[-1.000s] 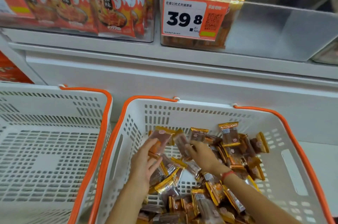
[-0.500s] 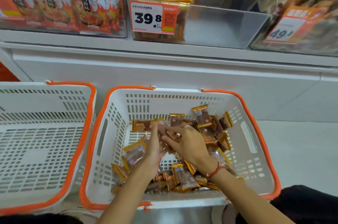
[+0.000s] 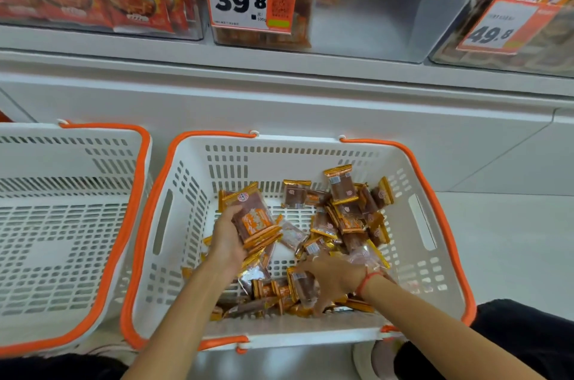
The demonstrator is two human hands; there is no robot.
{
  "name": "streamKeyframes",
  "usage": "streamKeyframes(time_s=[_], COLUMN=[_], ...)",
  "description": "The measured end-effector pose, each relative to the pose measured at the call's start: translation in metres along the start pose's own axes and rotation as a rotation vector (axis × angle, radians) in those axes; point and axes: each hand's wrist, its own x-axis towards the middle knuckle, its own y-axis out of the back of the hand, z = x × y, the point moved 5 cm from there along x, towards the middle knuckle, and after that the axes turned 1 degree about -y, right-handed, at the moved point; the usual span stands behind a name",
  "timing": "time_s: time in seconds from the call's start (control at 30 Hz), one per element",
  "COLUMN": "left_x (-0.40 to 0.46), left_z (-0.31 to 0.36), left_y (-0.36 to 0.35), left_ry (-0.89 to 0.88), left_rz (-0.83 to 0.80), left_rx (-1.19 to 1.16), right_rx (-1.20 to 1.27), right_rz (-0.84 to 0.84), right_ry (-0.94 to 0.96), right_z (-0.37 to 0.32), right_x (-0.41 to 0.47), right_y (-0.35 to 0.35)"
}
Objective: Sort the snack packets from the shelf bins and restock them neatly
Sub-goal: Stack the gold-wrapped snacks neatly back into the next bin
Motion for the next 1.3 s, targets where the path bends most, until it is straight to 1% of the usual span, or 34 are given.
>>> streamKeyframes(time_s=[0.07,0.1,0.13,0.17,0.2,0.23,0.27,0.3,0.37,0.43,0.47,0.53,0.6,0.67,0.7,0.73,0.77,0.9,1.03,1.1,1.13,1.17,1.23,1.27,1.3], left_x=[0.003,0.005,0.007,0.007,0.006,0.006,0.007,0.006,0.004,0.001,-0.001,-0.001,0.008,0.041,0.037,0.012,-0.015,-0.046,-0.06,-0.062,-0.061,-0.063,-0.067,-0.068,-0.074], left_z=[-0.002,-0.003,-0.004,-0.005,-0.005,-0.006,-0.006,-0.006,-0.003,0.004,0.009,0.02,0.022,0.011,0.013,0.025,0.035,0.05,0.063,0.07,0.077,0.084,0.099,0.106,0.113], left_y=[0.002,0.003,0.003,0.003,0.003,0.003,0.004,0.006,0.006,0.003,0.002,0.0,0.001,0.01,0.004,-0.013,-0.032,-0.069,-0.081,-0.084,-0.085,-0.087,-0.091,-0.096,-0.103], left_ry=[0.037,0.042,0.038,0.031,0.025,0.02,0.013,0.005,-0.017,-0.053,-0.068,-0.1,-0.08,-0.045,-0.025,-0.019,-0.031,-0.101,-0.176,-0.217,-0.246,-0.301,-0.427,-0.482,-0.535], left_rz=[-0.021,-0.037,-0.047,-0.057,-0.056,-0.057,-0.051,-0.032,-0.012,-0.012,-0.001,0.007,-0.016,-0.073,-0.098,-0.111,-0.147,-0.331,-0.375,-0.343,-0.304,-0.272,-0.242,-0.248,-0.284], left_rx=[0.042,0.059,0.073,0.09,0.113,0.134,0.151,0.175,0.243,0.301,0.357,0.445,0.548,0.574,0.559,0.545,0.519,0.348,0.312,0.263,0.234,0.223,0.217,0.225,0.248], right_rx=[-0.017,0.019,0.061,0.083,0.261,0.392,0.385,0.395,0.601,0.808,0.892,0.935,0.906,0.929,0.936,0.945,0.93,0.805,0.71,0.697,0.757,0.841,0.975,0.964,0.922], right_rz=[0.041,0.049,0.061,0.063,0.056,0.194,0.272,0.284,0.297,0.293,0.288,0.327,0.463,0.643,0.722,0.794,0.86,1.081,1.267,1.345,1.314,1.204,0.893,0.801,0.764], right_ry=[-0.065,-0.013,0.024,-0.013,-0.02,-0.016,0.067,0.101,0.041,0.032,0.061,0.141,0.216,0.284,0.309,0.322,0.331,0.326,0.314,0.275,0.261,0.265,0.319,0.363,0.422], right_z=[0.074,0.093,0.109,0.104,0.079,0.036,0.003,0.002,0.013,0.019,0.017,0.009,-0.001,-0.016,-0.022,-0.027,-0.031,-0.049,-0.061,-0.06,-0.057,-0.056,-0.061,-0.066,-0.072], right_x=[0.079,0.113,0.113,0.097,0.068,0.028,0.001,-0.001,-0.01,-0.023,-0.034,-0.055,-0.07,-0.088,-0.093,-0.099,-0.102,-0.117,-0.136,-0.147,-0.151,-0.153,-0.153,-0.154,-0.158], right_y=[-0.05,-0.061,-0.068,-0.064,-0.044,0.002,0.033,0.045,0.05,0.06,0.07,0.094,0.118,0.143,0.153,0.16,0.166,0.184,0.196,0.203,0.207,0.21,0.211,0.211,0.214])
